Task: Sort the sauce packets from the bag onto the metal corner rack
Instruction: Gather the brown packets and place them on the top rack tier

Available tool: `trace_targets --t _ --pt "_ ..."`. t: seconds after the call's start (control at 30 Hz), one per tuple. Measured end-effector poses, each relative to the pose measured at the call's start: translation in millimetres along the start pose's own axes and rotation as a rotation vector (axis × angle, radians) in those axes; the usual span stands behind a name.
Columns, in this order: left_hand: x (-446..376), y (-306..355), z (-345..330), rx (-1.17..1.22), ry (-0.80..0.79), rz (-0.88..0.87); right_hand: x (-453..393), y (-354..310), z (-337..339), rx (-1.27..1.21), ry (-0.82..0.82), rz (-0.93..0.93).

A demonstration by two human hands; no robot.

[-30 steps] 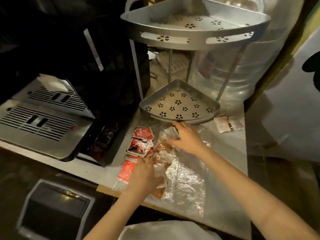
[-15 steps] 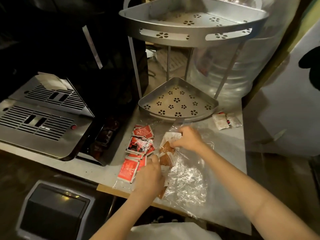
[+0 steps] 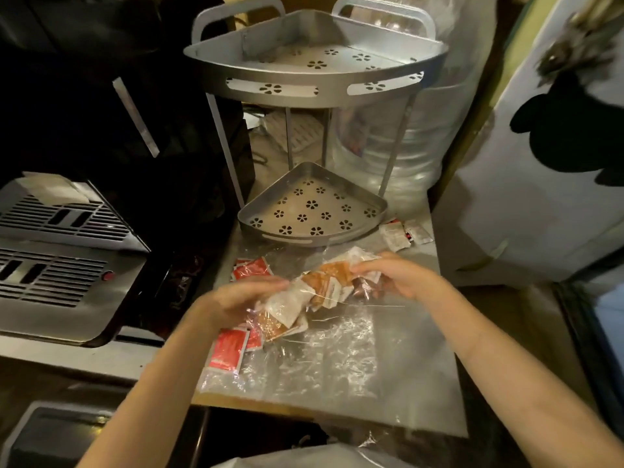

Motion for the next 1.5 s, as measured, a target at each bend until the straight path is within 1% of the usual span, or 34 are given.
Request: trace_targets --t 0.07,0.13,0.2,0.23,0.27,0.33,0.5,0.63,0.7,0.77,0.9,1.07,1.17,1.5 --pt "-8 -6 6 0.249 0.056 -0.011 -1 6 5 -0.069 -0.006 0.0" --pt "-15 -6 1 0.478 0.078 -0.077 2 12 10 -0.182 -0.026 0.009" --pt "-17 -8 -9 0.573 0.132 -0.108 4 17 12 -0.316 -0.075 0.019" --pt "-19 -11 -11 0.586 0.192 -0.108 5 19 12 -0.369 -0.109 0.022" --pt "-20 -13 -13 0.577 0.25 -0.105 4 22 11 -0.407 -0.149 0.026" --pt "-23 -15 -17 0.512 0.281 -0.094 4 26 7 -0.469 -0.217 0.017" --pt "-24 -7 -36 0.383 0.19 0.007 7 28 -3 -0.486 -0.307 0.025" --pt "-23 15 -46 0.351 0.175 -0.025 11 20 -5 -0.486 -0.314 0.033" --pt "-23 33 -45 0.326 0.184 -0.083 21 8 -5 -0.457 -0.293 0.07" --pt "-21 58 -46 0.259 0.164 -0.163 33 -8 0 -0.424 -0.23 0.137" --pt "-7 115 -52 0.155 0.137 -0.297 71 -51 15 -0.447 -0.181 0.301" --pt "22 193 -60 -0.032 0.114 -0.528 130 -109 28 -0.374 -0.15 0.558" --pt "37 241 -65 -0.097 0.113 -0.66 167 -144 35 -0.351 -0.116 0.709" --pt "88 402 -84 -0.328 0.136 -1.001 281 -257 56 -0.334 0.043 1.069"
Point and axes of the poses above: each hand's wrist, its own x-axis away from the middle knuckle, its own z-axis out of the back of the hand, y = z × x, the point moved 6 cm from there along -x, towards the middle knuckle, and after that the axes turned 14 degrees about -z, right-handed, at the moved point
